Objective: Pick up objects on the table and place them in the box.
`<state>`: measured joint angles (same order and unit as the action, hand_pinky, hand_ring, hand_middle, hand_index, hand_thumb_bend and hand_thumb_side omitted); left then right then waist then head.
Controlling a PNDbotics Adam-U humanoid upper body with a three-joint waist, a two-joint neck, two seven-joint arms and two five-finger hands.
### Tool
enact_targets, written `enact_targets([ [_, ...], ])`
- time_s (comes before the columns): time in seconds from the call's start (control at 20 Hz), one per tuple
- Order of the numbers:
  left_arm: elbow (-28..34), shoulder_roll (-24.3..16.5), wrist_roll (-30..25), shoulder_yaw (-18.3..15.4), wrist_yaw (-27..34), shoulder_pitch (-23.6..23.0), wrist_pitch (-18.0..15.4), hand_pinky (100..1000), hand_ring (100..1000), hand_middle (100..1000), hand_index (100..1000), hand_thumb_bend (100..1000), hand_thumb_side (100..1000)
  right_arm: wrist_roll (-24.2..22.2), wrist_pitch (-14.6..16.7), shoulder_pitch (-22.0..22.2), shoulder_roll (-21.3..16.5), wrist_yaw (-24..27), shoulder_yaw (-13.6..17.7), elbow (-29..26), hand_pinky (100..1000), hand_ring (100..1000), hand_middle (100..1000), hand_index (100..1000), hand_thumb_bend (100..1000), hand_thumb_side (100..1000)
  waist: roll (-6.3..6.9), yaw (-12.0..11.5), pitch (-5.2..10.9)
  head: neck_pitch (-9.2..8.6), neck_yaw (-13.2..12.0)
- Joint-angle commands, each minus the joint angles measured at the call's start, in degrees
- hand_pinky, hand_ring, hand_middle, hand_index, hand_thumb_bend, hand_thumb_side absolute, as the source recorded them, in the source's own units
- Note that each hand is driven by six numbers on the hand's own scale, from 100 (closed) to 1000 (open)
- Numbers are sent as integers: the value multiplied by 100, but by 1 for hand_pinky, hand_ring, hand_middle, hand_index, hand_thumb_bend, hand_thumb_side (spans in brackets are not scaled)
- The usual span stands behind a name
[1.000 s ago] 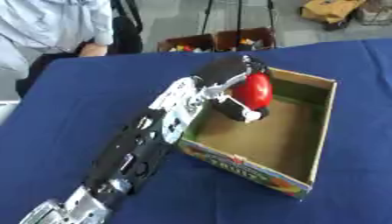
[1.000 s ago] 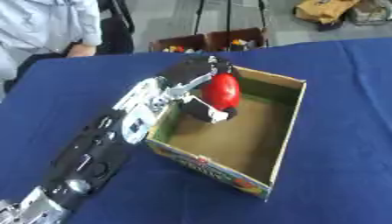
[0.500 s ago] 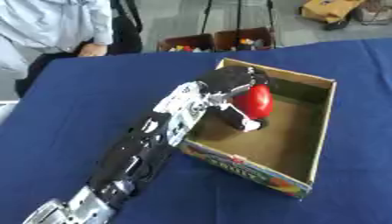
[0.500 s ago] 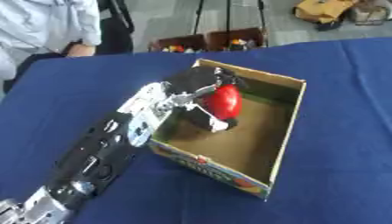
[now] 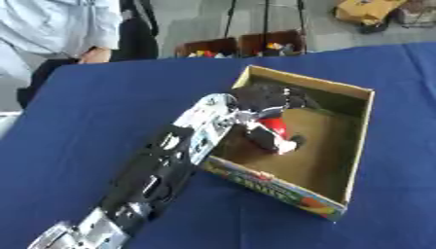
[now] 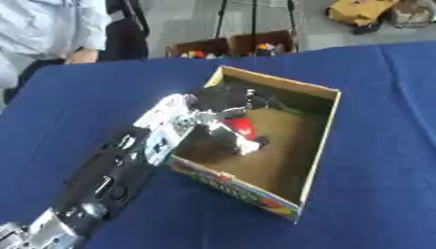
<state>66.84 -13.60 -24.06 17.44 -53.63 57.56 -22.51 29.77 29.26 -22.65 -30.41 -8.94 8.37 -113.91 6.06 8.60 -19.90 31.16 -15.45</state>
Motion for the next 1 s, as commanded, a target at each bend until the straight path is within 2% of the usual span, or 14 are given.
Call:
enact_targets([
  [0.05, 208, -78, -10, -80, -18, 137, -54, 761, 935, 875, 985, 256, 625, -14, -6, -33, -60, 14, 1, -68, 716, 759, 661, 755, 100, 1000, 54, -27, 30, 23, 9],
  [0.2, 536, -159, 187, -263, 63, 227, -132, 731, 897, 841, 979, 277, 679, -8, -19, 9, -69, 2, 16, -68, 716, 759, 661, 755, 100, 1000, 46, -89, 66, 64, 49],
  [0.35, 924, -252, 425, -612, 274, 406, -34, 683, 851, 798, 959, 256, 691, 20, -28, 69, -86, -21, 46, -68, 716, 759, 661, 755, 100, 1000, 29, -179, 110, 104, 144],
  [0.4, 1051, -274, 503, -736, 350, 432, 25, 638, 818, 774, 958, 247, 715, 32, -31, 88, -93, -30, 57, -68, 716, 759, 661, 755, 100, 1000, 25, -207, 122, 115, 179],
  [0.5, 1298, -258, 655, -981, 501, 418, 163, 547, 759, 742, 958, 290, 715, 56, -40, 121, -91, -46, 75, -68, 717, 759, 661, 755, 100, 1000, 3, -256, 138, 132, 251],
  [0.65, 1672, -223, 885, -1355, 730, 326, 389, 554, 755, 727, 959, 303, 707, 83, -43, 131, -81, -59, 87, -68, 716, 758, 661, 754, 100, 1000, -40, -276, 160, 163, 312],
  [0.8, 2049, -175, 1117, -1731, 962, 156, 621, 566, 755, 717, 963, 298, 761, 107, -35, 131, -78, -60, 98, -68, 716, 758, 662, 755, 100, 1000, -95, -283, 158, 215, 359],
  [0.85, 2175, -129, 1194, -1857, 1040, 88, 698, 580, 764, 724, 967, 258, 869, 112, -29, 116, -73, -56, 98, -68, 715, 757, 663, 755, 100, 1000, -116, -291, 156, 246, 382],
  [0.9, 2301, -101, 1272, -1984, 1118, 14, 776, 587, 767, 727, 968, 311, 809, 119, -21, 102, -75, -50, 102, -68, 715, 757, 663, 755, 100, 1000, -136, -305, 156, 282, 404],
  [1.0, 2547, -124, 1423, -2230, 1269, -128, 927, 593, 773, 730, 966, 328, 846, 136, -4, 97, -92, -42, 120, -68, 714, 756, 663, 755, 100, 1000, -168, -345, 157, 337, 436],
])
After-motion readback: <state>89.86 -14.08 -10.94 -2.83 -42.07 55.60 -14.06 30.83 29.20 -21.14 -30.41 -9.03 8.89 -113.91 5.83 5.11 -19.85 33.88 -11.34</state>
